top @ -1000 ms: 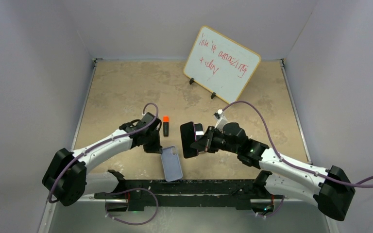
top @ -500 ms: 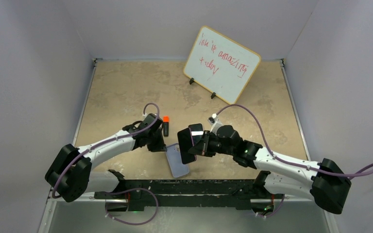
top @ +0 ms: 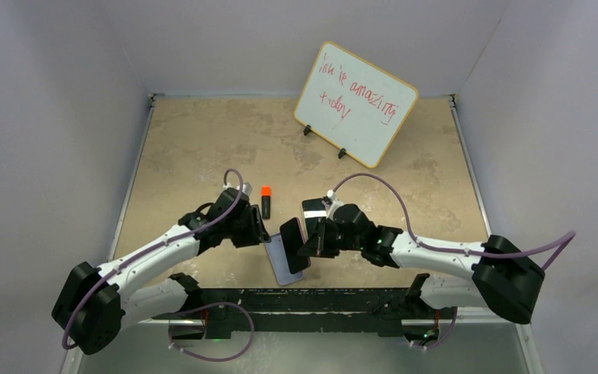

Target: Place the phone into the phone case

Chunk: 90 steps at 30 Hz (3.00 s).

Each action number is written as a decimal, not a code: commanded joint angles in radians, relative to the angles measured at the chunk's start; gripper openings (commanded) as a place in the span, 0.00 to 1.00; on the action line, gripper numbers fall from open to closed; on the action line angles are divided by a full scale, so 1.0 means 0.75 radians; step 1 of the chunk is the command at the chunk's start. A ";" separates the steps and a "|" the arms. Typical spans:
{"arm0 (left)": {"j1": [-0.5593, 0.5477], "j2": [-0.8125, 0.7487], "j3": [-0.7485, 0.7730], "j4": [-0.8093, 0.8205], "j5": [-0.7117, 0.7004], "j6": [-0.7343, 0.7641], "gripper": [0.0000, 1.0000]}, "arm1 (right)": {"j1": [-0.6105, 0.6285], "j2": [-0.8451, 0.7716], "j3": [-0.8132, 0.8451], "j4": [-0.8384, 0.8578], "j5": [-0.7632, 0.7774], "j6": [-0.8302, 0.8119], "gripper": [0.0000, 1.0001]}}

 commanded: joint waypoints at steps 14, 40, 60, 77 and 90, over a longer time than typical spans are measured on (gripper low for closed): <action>-0.006 -0.162 -0.356 0.379 0.224 -0.013 0.54 | 0.019 0.257 0.066 0.259 -0.178 -0.093 0.00; -0.005 -0.122 -0.498 0.676 0.311 -0.127 0.47 | 0.025 0.539 -0.039 0.502 -0.236 -0.110 0.00; -0.004 -0.180 -0.384 0.419 0.241 -0.129 0.42 | 0.042 0.226 0.088 -0.013 0.080 -0.152 0.44; -0.004 -0.094 -0.396 0.527 0.242 -0.142 0.39 | 0.042 0.338 0.154 -0.004 0.068 -0.238 0.23; -0.005 -0.056 -0.395 0.544 0.244 -0.143 0.32 | 0.042 0.309 0.153 -0.028 0.077 -0.218 0.52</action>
